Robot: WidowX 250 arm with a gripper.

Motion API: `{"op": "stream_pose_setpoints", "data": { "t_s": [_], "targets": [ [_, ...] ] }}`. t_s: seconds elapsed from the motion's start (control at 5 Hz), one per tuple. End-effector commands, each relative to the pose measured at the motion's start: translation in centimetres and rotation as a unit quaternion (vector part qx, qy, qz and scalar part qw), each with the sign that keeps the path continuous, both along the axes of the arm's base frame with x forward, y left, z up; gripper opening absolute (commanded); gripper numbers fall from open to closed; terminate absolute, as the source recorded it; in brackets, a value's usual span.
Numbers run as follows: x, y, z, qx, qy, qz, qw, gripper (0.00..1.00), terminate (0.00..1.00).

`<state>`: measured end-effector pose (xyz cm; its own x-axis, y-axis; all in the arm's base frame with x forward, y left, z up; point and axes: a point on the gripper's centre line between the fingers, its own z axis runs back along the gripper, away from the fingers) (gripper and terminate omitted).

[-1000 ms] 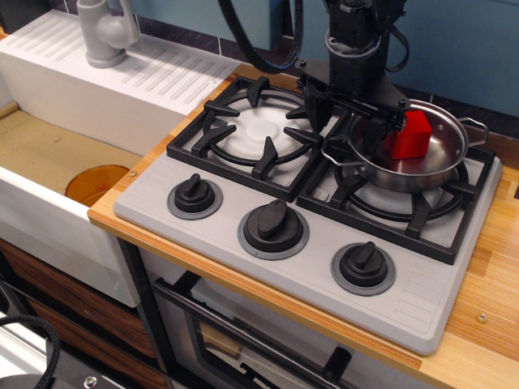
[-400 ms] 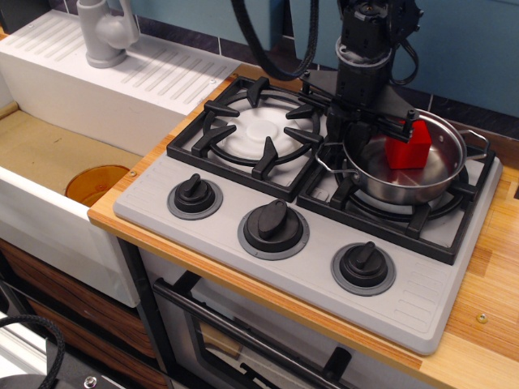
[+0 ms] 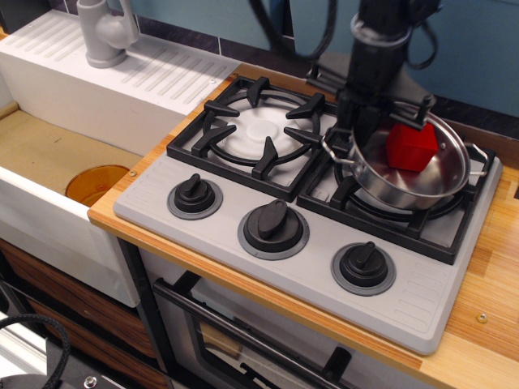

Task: Put redcube in pan and put pan on stove

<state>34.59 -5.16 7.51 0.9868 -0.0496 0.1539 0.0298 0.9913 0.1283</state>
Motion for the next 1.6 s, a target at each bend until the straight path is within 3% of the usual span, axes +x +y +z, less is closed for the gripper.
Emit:
{"op": "stream_pose_setpoints", "data": {
  "t_s": [0.0,0.2,0.8,1.4],
  "targets": [
    [0.2,-1.5,8.3,0.019,-0.025,0.004,0.9995,0.00,0.00],
    [0.8,-0.2,9.7,0.025,-0.017,-0.010,0.9995,0.00,0.00],
    [1.5,6.0,9.7,0.038,-0.023,-0.029,0.9986,0.00,0.00],
    [2.4,10.9,6.4,0.026,-0.045,-0.049,0.9974,0.00,0.00]
  ]
}}
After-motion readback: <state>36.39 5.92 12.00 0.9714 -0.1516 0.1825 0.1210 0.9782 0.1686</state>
